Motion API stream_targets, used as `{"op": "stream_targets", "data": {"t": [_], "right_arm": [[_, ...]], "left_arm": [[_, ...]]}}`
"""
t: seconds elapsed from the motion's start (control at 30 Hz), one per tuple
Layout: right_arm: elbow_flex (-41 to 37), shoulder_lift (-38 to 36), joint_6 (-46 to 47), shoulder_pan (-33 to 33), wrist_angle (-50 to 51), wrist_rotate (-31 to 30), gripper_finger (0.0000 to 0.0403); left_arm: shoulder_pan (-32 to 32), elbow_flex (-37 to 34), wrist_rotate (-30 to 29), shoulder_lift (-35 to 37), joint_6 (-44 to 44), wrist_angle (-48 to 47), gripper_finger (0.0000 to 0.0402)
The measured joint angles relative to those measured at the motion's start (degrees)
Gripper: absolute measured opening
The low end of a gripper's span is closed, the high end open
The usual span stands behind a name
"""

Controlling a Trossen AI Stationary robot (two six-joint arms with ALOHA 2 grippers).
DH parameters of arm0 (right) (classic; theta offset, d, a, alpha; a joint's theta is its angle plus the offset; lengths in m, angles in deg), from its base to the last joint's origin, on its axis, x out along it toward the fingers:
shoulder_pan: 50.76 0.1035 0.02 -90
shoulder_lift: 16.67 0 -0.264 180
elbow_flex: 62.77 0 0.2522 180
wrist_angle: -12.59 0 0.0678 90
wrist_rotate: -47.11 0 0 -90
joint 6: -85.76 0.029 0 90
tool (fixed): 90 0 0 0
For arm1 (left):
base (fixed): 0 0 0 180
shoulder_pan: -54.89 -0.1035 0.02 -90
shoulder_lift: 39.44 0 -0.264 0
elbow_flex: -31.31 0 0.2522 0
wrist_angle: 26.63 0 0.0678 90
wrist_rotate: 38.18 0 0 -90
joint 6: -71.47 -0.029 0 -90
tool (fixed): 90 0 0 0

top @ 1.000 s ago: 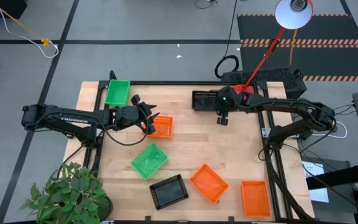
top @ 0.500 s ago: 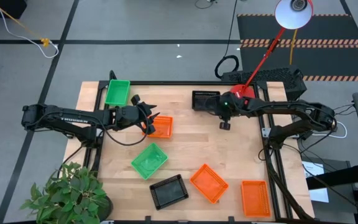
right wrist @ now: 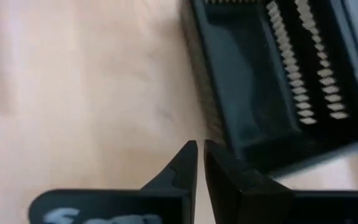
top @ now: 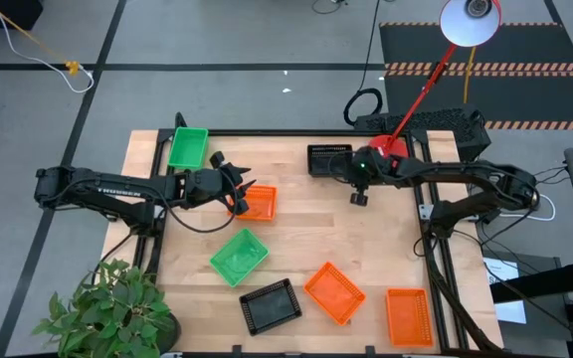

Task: Stack baskets by color
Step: Stack the middle orange bin on top of the right orange bin

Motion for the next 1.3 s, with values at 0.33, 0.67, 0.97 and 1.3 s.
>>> {"op": "stream_targets", "data": {"t": [0.33, 0.67, 0.97, 1.3], "right_arm": [[0.0, -14.0, 17.4, 14.1, 6.4, 9.7, 0.002], [0.1, -23.2, 29.3, 31.6, 16.5, -8.5, 0.002], [0.1, -23.6, 29.4, 36.9, 16.9, -9.4, 0.002], [0.1, -23.5, 35.8, 40.6, 12.3, -9.6, 0.002]], "left_arm": [[5.4, 5.3, 8.9, 0.0, 0.5, 0.0, 0.017], [14.5, 13.4, 6.3, -5.0, -2.5, -0.7, 0.017], [21.6, 32.7, 8.4, -23.3, -11.4, -6.5, 0.017], [24.9, 54.3, 19.6, -45.9, -15.0, -21.3, 0.017]]}}
